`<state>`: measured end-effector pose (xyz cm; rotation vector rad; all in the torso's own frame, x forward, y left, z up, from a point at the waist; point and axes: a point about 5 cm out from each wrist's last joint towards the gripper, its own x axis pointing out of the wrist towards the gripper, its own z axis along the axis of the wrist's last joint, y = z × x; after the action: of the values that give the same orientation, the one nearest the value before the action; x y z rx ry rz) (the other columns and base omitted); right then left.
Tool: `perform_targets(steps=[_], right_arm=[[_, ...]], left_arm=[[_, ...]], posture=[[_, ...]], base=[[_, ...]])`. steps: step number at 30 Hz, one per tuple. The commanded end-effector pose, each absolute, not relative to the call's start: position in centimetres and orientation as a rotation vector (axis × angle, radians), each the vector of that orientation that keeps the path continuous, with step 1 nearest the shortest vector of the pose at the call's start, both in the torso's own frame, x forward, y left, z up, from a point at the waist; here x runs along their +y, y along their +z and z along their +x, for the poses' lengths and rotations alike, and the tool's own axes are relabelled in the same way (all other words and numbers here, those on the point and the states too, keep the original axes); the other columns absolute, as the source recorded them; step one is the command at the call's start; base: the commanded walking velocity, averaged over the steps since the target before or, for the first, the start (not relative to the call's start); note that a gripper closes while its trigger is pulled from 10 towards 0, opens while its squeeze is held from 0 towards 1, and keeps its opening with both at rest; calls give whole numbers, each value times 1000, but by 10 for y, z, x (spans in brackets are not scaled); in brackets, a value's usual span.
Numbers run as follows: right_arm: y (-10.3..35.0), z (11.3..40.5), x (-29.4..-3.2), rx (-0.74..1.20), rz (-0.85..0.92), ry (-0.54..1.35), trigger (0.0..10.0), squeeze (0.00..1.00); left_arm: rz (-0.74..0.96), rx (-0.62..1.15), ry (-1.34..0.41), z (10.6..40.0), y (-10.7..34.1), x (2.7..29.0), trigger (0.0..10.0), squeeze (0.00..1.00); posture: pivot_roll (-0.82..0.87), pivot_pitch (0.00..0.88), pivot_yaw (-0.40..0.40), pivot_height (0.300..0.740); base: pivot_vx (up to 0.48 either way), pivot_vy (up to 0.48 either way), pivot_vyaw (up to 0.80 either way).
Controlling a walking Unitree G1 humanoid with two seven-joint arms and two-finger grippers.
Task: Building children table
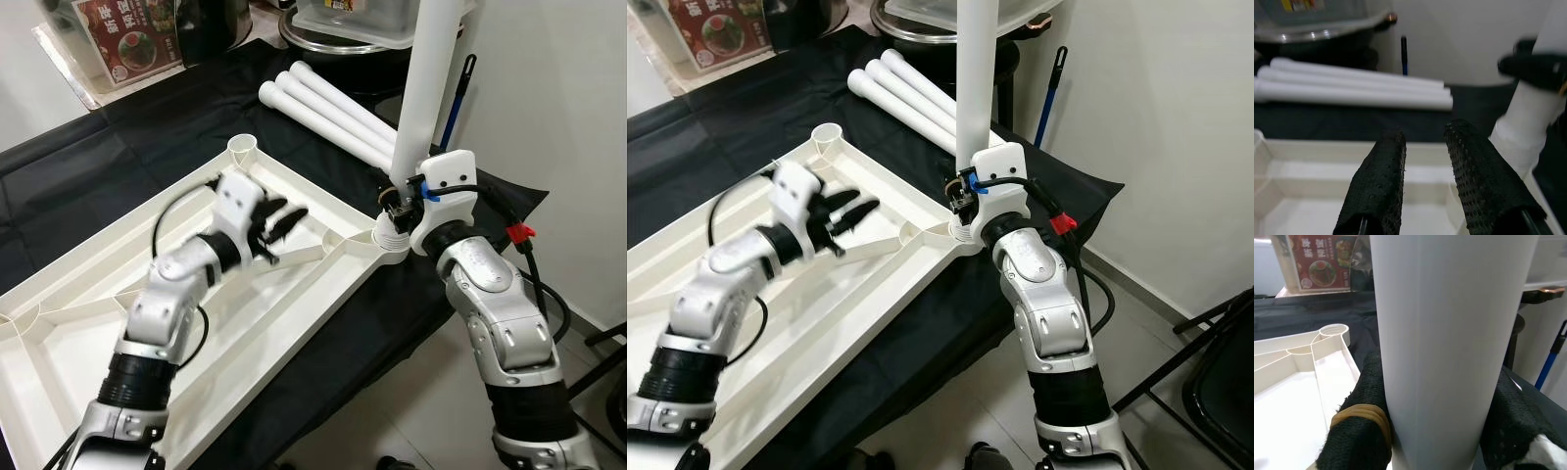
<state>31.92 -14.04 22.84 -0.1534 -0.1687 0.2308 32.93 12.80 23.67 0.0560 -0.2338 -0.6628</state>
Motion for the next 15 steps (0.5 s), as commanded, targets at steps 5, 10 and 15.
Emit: perform_targets(steps=[5, 10, 15], right_arm=[[191, 321, -158, 6, -147, 144, 10000, 0], [189, 321, -160, 2, -130, 145, 10000, 0], [187, 323, -162, 5, -125, 148, 10000, 0]], left_arm=[[-14, -285, -725, 322, 248, 131, 10000, 0], [-56, -361, -813, 312, 262, 126, 10000, 0], [-87, -504, -980, 295, 297, 99, 10000, 0]], posture=[[-48, 168, 48, 740], [-49, 163, 46, 740], [-51, 160, 45, 740]], base=[[0, 0, 0], [0, 0, 0], [0, 0, 0]])
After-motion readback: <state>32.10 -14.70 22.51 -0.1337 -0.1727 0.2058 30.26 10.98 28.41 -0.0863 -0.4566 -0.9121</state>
